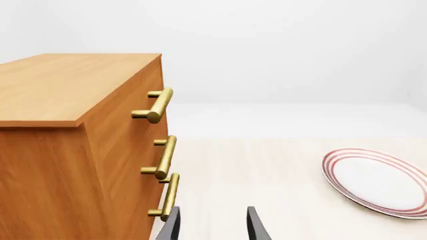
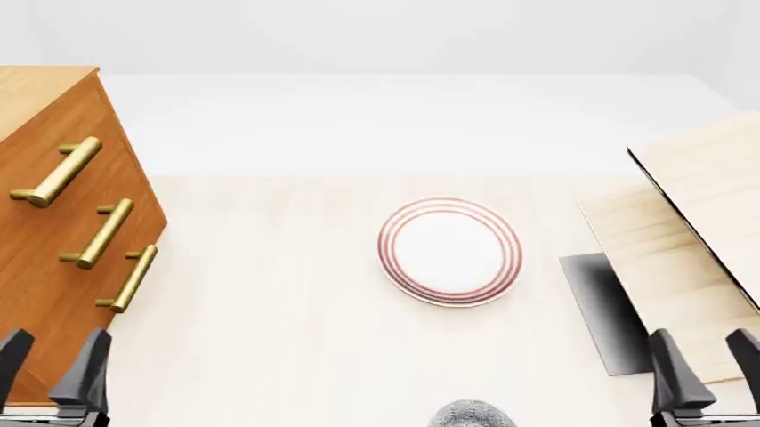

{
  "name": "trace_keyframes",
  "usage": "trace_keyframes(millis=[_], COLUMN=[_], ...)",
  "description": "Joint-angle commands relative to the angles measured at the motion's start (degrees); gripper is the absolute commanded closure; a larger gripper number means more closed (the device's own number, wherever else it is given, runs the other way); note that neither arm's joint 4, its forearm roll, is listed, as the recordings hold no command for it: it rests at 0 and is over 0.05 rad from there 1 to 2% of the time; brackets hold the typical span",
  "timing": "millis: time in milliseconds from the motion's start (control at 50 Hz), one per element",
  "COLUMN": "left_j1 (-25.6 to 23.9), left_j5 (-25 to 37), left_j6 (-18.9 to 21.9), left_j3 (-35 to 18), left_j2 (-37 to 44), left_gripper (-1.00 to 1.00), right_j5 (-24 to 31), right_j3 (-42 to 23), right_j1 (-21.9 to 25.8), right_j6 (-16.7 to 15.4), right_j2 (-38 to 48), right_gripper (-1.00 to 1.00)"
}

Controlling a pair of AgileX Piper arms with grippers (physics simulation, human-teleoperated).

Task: Open the top drawer of the cabinet and put the bowl in it.

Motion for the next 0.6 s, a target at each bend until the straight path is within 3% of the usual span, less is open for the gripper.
trace_keyframes(millis=[20, 300, 440, 460, 480, 520, 600], left_j1=[0.01, 0.02, 0.25, -0.08, 0.32, -0.5, -0.8], left_j5=[-0.25, -1.86, 0.58, 0.7, -3.15, -2.81, -7.44], left_j6=[-0.01, -0.02, 1.36, 3.68, 6.13, 5.3, 12.07], left_j3=[-0.21, -0.17, -1.37, -1.71, -1.72, -2.75, -5.74], left_j2=[0.5, 2.03, 0.25, 0.89, 6.38, 6.1, 14.23], left_gripper=[-1.0, -1.0, -1.0, -1.0, -1.0, -1.0, -1.0], right_j5=[-0.07, -0.08, -0.08, -0.08, -0.08, -0.08, -0.08], right_j3=[-0.16, -0.16, -0.16, -0.16, -0.16, -0.16, -0.16], right_j1=[-0.07, -0.07, -0.07, -0.09, -0.09, -0.08, -0.07], right_j6=[0.01, -0.03, -0.02, -0.01, -0.02, -0.02, -0.02], right_j2=[0.34, 0.34, 0.35, 0.37, 0.35, 0.35, 0.36], right_gripper=[-1.0, -1.0, -1.0, -1.0, -1.0, -1.0, -1.0])
